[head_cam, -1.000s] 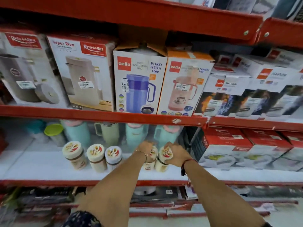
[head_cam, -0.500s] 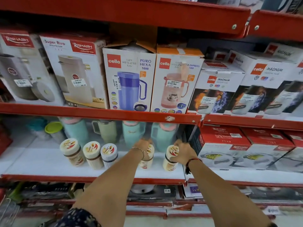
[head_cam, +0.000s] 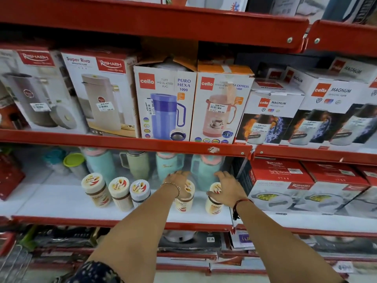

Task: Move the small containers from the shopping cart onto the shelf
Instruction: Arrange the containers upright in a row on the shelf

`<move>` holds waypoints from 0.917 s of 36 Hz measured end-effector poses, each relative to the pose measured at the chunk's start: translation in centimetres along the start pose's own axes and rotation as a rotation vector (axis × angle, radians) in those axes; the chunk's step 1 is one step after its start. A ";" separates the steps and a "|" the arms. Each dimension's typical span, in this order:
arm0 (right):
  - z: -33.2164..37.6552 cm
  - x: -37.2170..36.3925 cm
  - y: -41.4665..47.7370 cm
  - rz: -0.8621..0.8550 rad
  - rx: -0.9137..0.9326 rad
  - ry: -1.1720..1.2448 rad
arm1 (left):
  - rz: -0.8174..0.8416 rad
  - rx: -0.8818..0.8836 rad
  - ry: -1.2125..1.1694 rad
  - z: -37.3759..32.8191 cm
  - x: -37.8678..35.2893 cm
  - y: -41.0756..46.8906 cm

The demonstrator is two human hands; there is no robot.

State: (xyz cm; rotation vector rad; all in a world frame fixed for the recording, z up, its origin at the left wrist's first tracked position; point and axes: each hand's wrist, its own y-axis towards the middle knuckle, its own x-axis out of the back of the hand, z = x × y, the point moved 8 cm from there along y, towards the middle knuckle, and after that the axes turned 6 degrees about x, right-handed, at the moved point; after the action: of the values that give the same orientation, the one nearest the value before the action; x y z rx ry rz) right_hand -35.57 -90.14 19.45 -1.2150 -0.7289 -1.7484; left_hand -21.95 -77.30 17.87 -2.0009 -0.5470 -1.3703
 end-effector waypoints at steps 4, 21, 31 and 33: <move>2.8 0.5 0.7 -0.016 0.057 -0.067 | -0.050 -0.032 0.057 2.4 2.0 -0.8; 20.4 -5.6 5.3 0.087 0.195 -0.050 | -0.012 0.139 0.179 20.1 7.0 -3.8; 23.9 -12.3 6.5 0.337 0.126 0.080 | -0.041 0.261 0.372 24.2 5.7 -2.2; 24.2 -12.8 6.7 0.336 0.117 0.085 | -0.015 0.249 0.415 24.0 5.3 -2.2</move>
State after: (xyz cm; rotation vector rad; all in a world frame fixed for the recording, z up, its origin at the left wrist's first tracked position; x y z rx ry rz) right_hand -17.24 -69.06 15.99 -1.1050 -0.5338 -1.4509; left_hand -5.52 -58.83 17.47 -1.4654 -0.5109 -1.5853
